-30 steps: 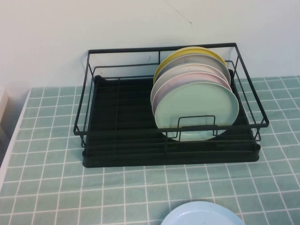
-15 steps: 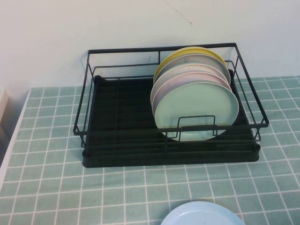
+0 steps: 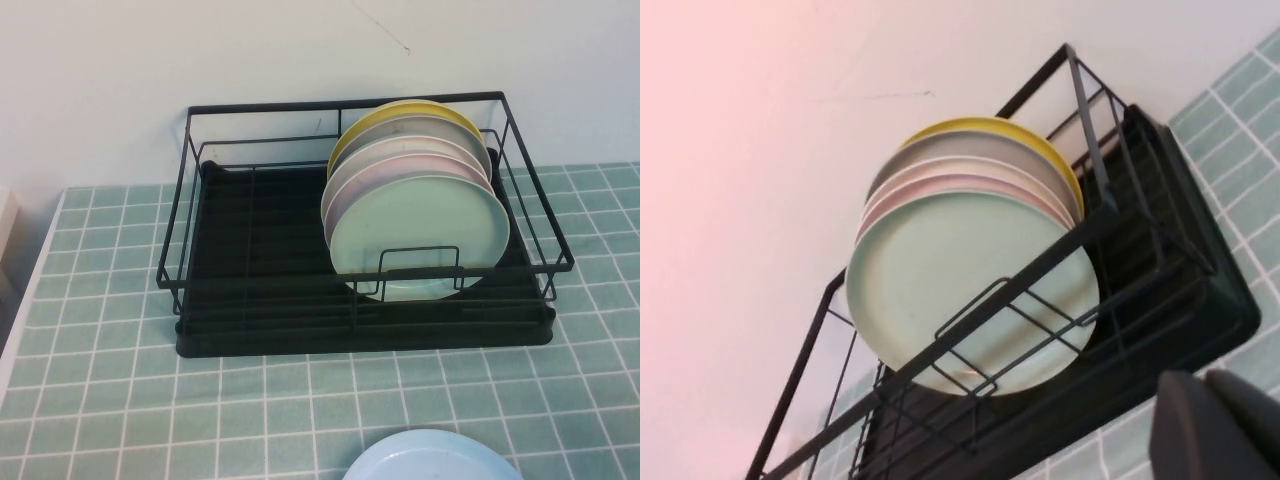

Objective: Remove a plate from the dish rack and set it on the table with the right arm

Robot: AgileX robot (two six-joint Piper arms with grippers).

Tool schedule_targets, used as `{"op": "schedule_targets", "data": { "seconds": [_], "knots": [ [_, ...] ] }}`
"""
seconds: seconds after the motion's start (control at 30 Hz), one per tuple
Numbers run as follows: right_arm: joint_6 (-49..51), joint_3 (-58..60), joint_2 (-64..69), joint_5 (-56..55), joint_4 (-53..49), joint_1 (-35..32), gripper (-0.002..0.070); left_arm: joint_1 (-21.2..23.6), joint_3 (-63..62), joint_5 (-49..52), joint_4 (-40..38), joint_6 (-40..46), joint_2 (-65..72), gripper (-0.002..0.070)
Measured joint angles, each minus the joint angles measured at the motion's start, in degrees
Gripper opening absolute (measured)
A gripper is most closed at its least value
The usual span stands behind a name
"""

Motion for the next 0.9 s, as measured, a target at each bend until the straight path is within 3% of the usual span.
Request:
{"op": "schedule_targets", "data": {
  "seconds": [0.47,0.63,0.9],
  "knots": [
    [-17.47,-0.12,0.00,-0.44,2.36,0.00,-0.0001,0.00,0.00,0.00,0.00,0.00,0.00,-0.0003],
    [-26.01,-7.84,1.35,1.58,0.61,0.00,-0.0001,0.00,0.00,0.00,0.00,0.00,0.00,-0.0003],
    [-43.56,-29.27,27.58,21.13,-14.29,0.00,-0.0001,0.00,0.00,0.00,0.00,0.00,0.00,-0.0003]
  ]
}}
